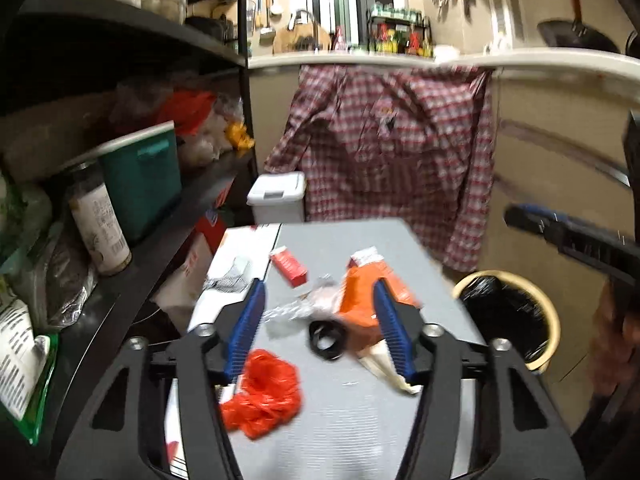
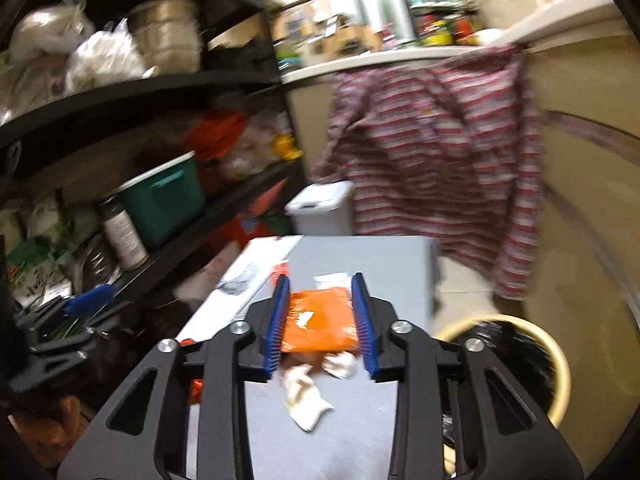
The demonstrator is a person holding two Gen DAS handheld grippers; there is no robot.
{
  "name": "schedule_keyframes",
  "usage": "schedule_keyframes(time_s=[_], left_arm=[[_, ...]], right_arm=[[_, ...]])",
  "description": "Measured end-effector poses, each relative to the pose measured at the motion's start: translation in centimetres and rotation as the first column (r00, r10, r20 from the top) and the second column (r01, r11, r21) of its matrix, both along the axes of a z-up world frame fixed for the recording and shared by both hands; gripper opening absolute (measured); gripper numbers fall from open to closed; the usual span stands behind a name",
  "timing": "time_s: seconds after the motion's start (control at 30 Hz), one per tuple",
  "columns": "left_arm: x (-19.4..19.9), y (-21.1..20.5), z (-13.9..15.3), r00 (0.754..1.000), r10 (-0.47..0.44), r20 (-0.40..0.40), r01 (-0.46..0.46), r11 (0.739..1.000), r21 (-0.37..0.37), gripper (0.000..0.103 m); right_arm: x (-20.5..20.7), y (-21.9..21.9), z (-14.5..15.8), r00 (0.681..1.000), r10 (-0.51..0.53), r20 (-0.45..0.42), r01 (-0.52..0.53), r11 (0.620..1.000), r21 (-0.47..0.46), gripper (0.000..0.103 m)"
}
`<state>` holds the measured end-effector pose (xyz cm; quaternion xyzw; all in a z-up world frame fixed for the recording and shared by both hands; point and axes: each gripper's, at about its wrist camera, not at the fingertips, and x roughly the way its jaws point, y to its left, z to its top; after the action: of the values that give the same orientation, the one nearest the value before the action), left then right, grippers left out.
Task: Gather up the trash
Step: 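Grasp the orange-red plastic bag with the left tool while the right tool grasps the orange snack bag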
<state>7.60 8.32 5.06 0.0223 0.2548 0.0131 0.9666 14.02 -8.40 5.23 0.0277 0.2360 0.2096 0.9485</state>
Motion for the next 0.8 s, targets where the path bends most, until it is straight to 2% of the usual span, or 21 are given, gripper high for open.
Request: schedule_keyframes(time_s=[0.07, 0.17, 0.23, 0.3, 0.37, 0.5, 0.6, 0.67, 0.73, 0.8], left_arm=[[0.9, 1.1, -2.2, 0.999, 0.008, -0.034, -0.007, 1.000, 0.023, 0.049], [2.0, 3.1, -4.9, 0.989, 0.030, -0.145, -0.035, 0.999, -0.030, 0.049], [2.6, 4.1, -6.0, 0.983, 0.045, -0.177, -0.050, 0.998, -0.027, 0.052], [3.2, 5.0, -7.1, 0.975, 0.070, -0.211, -0.073, 0.997, -0.005, 0.064], [4.1, 6.1, -8.4, 0.958, 0.083, -0.273, -0.097, 0.995, -0.037, 0.073], [5.2, 8.2, -12.1, 0.911, 0.108, -0.398, -0.159, 0.982, -0.098, 0.073], [5.7, 8.5, -13.2, 0.899, 0.116, -0.423, -0.176, 0.979, -0.106, 0.073], [6.0, 8.2, -13.5, 0.899, 0.108, -0.424, -0.168, 0.980, -0.107, 0.073], [6.3, 7.6, -13.5, 0.904, 0.099, -0.416, -0.153, 0.983, -0.097, 0.073], [6.6, 6.9, -13.5, 0.902, 0.099, -0.421, -0.143, 0.987, -0.074, 0.071]], right_arm=[[2.0, 3.0, -2.6, 0.998, 0.052, -0.025, -0.053, 0.997, -0.048, 0.030], [3.6, 5.6, -6.7, 0.992, 0.095, -0.084, -0.104, 0.988, -0.111, 0.032], [4.2, 7.7, -8.7, 0.985, 0.133, -0.112, -0.150, 0.977, -0.152, 0.034], [4.5, 8.8, -9.9, 0.983, 0.144, -0.113, -0.164, 0.967, -0.195, 0.043], [5.2, 10.0, -11.3, 0.981, 0.154, -0.117, -0.180, 0.950, -0.255, 0.047], [5.6, 10.9, -13.3, 0.980, 0.161, -0.117, -0.193, 0.911, -0.365, 0.048], [5.8, 11.6, -14.2, 0.979, 0.172, -0.113, -0.203, 0.888, -0.412, 0.047], [6.0, 12.0, -14.5, 0.982, 0.165, -0.097, -0.191, 0.874, -0.447, 0.046], [6.0, 12.0, -14.5, 0.983, 0.160, -0.086, -0.182, 0.871, -0.457, 0.039], [6.0, 11.9, -14.4, 0.983, 0.162, -0.083, -0.182, 0.870, -0.458, 0.024]])
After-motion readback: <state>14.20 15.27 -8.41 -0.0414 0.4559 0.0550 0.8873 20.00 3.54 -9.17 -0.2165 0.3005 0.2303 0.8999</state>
